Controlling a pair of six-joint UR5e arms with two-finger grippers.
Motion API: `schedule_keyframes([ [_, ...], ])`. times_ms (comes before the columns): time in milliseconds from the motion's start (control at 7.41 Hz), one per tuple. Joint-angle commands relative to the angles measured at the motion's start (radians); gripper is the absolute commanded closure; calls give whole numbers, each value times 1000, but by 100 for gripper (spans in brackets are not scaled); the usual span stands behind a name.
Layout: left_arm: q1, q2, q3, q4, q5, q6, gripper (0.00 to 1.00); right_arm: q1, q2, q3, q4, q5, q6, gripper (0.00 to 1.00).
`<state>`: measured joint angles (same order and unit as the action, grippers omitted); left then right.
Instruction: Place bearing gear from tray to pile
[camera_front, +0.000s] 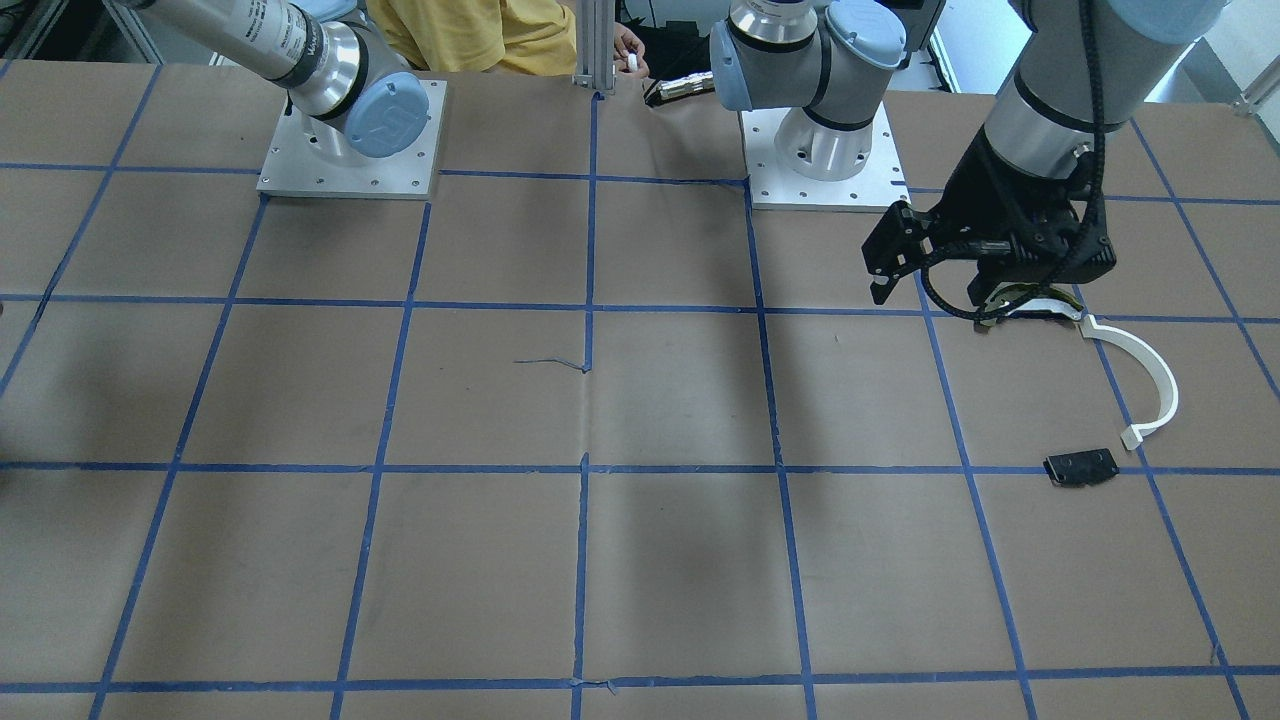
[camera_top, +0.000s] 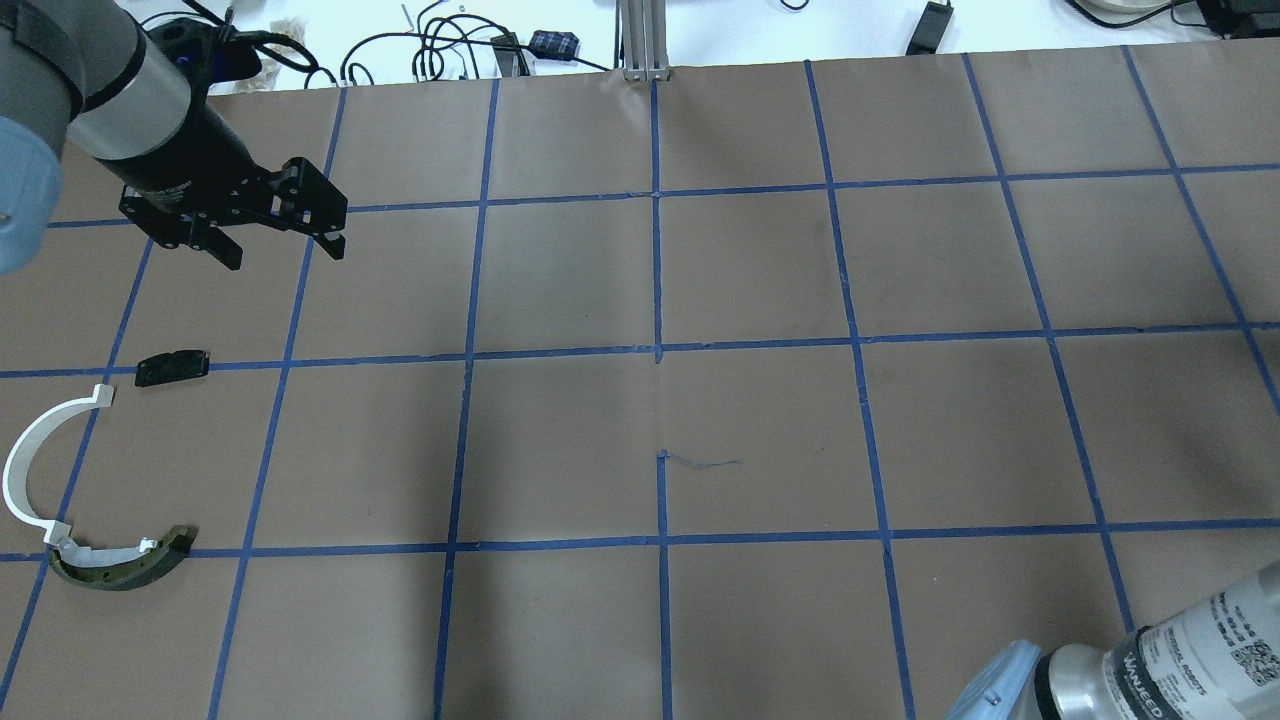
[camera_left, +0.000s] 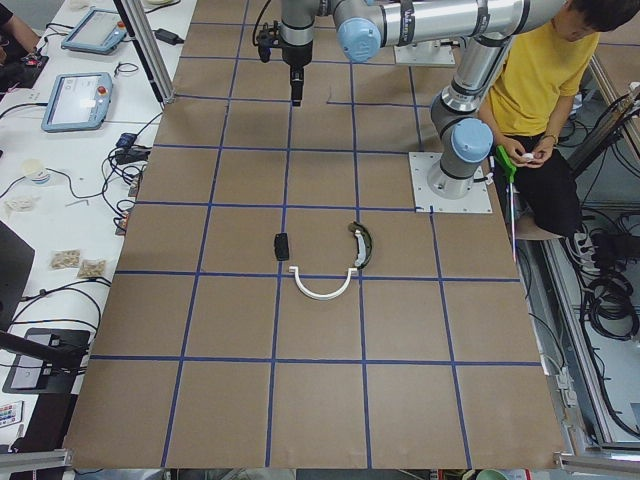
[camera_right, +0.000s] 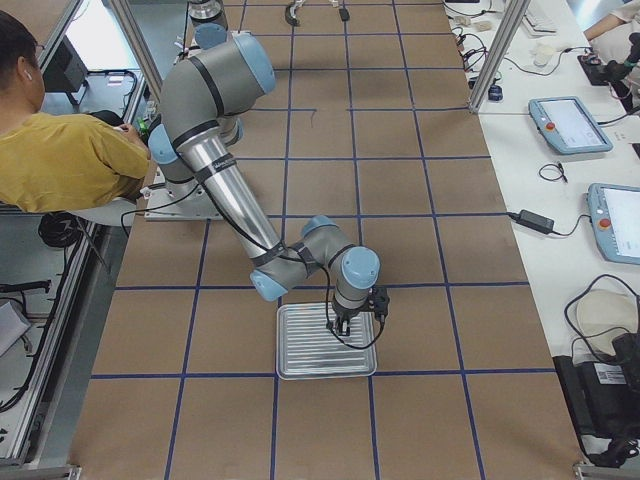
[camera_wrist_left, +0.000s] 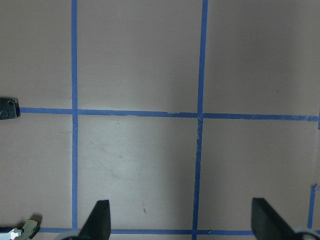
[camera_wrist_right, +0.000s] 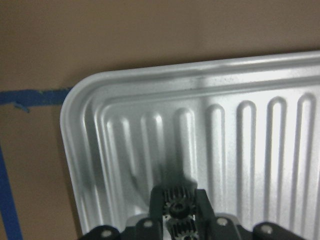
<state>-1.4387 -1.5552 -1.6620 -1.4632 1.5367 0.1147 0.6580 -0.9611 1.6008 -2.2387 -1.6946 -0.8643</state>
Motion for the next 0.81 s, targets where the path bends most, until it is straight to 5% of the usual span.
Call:
schedule_keyframes([
  [0,-70,-5,-1,4,28,2,0,2,-28,-2,14,7,14,100],
  [270,-72,6,2,-3,55,14,0,76,-173,19,37,29,87,100],
  [675,-63,10,5,-6,74,14,0,492,-367,123,218,38,546,100],
])
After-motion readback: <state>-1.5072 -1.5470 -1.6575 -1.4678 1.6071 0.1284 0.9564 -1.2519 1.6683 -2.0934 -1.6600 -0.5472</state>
